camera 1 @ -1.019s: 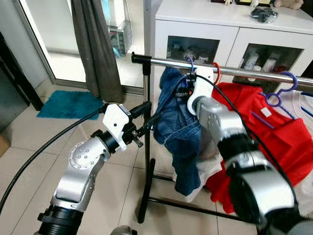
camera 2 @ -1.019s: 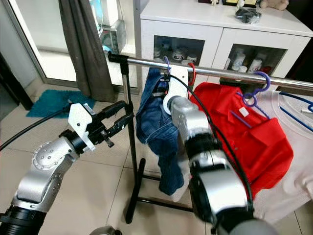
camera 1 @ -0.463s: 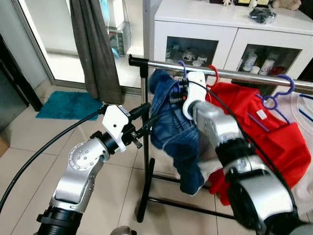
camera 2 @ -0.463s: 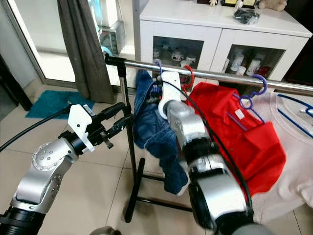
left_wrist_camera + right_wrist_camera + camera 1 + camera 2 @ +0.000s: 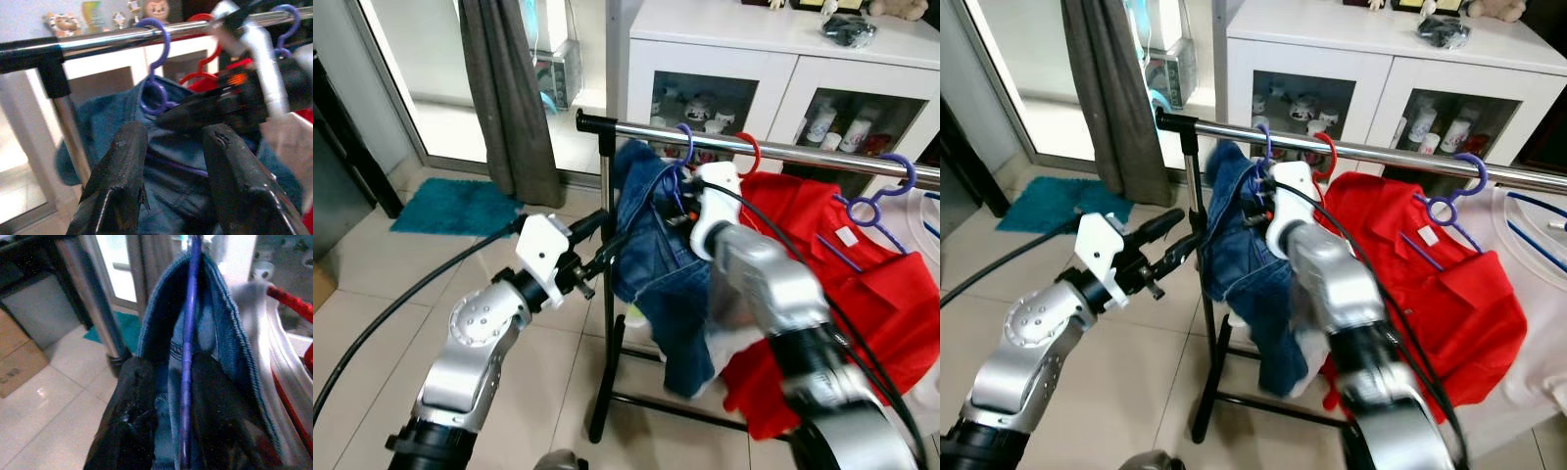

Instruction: Hang hanger

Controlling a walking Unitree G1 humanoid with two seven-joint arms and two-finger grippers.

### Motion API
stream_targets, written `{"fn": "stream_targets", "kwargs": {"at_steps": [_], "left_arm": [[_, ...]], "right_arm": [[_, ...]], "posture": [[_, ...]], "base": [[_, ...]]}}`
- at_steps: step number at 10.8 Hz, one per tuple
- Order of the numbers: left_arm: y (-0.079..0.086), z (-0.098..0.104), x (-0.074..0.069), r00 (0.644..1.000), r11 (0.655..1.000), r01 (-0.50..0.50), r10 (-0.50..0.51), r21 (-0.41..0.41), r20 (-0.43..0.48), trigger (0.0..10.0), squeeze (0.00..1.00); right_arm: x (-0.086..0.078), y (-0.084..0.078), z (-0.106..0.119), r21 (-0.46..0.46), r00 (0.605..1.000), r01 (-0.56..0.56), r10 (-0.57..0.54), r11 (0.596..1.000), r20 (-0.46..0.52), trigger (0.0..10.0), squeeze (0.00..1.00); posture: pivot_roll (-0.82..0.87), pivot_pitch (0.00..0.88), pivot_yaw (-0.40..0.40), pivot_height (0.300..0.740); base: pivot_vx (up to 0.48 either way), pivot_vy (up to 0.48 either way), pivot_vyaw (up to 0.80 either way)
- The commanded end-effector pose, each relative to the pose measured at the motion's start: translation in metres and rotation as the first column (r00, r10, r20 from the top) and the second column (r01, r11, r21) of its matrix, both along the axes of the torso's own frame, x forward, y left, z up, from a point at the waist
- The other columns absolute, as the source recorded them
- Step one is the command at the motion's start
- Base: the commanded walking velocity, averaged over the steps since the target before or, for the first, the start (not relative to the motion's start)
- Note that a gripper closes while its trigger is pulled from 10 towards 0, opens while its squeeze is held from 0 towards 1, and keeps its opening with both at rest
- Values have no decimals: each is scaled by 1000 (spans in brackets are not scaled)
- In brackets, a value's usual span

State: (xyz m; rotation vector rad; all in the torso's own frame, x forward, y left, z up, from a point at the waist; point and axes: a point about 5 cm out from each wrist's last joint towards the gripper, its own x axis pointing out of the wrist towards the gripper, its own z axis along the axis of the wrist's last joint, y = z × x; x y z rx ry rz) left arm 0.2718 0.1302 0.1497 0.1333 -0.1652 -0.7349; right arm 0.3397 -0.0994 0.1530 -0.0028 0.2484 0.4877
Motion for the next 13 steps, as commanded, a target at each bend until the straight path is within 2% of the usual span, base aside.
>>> {"fn": "stream_targets", "kwargs": {"at_steps": [1,2,3,4,5,6,8,9,10,13], "left_arm": [[9,0,0,997,997,-75,75,-15,-23,10000,0],[13,-4,-1,991,992,-120,118,-26,-64,10000,0],[17,-8,-4,981,984,-174,168,-48,-100,10000,0],[19,-9,-5,978,981,-185,179,-51,-106,10000,0],[20,-15,-14,974,979,-202,198,-26,-109,10000,0],[20,-16,-16,973,978,-207,204,-17,-109,10000,0],[21,-11,-17,963,967,-256,254,-15,-96,10000,0],[20,-9,-20,961,964,-265,263,-13,-89,10000,0],[19,-8,-21,960,964,-267,265,-11,-86,10000,0],[12,-7,-18,962,964,-266,266,8,-67,10000,0]], "right_arm": [[-16,-9,18,56,998,-43,41,998,42,10000,1000],[-31,-18,23,71,996,-80,76,994,51,10000,1000],[-54,-29,30,110,985,-167,162,980,60,10000,1000],[-60,-32,33,113,982,-181,174,977,70,10000,1000],[-79,-44,42,185,969,-235,214,954,127,10000,1000],[-85,-47,44,198,966,-243,218,950,139,10000,0],[-94,-57,42,232,977,-178,143,956,160,10000,0],[-99,-58,43,287,979,-159,113,945,170,10000,0],[-100,-59,40,301,980,-159,115,940,161,10000,0],[-86,-63,42,286,982,-38,-18,957,189,10000,0]], "posture": [[120,0,-12,740],[116,0,-13,740],[112,0,-8,740],[110,0,-7,740],[109,0,-13,740],[111,0,-19,740],[119,0,-32,740],[123,0,-38,740],[123,0,-39,740],[117,0,-52,740]], "base": [[0,0,0],[0,0,0],[0,0,0],[0,0,0],[0,0,0],[0,0,0],[0,0,0],[0,0,0],[0,0,0],[0,0,0]]}}
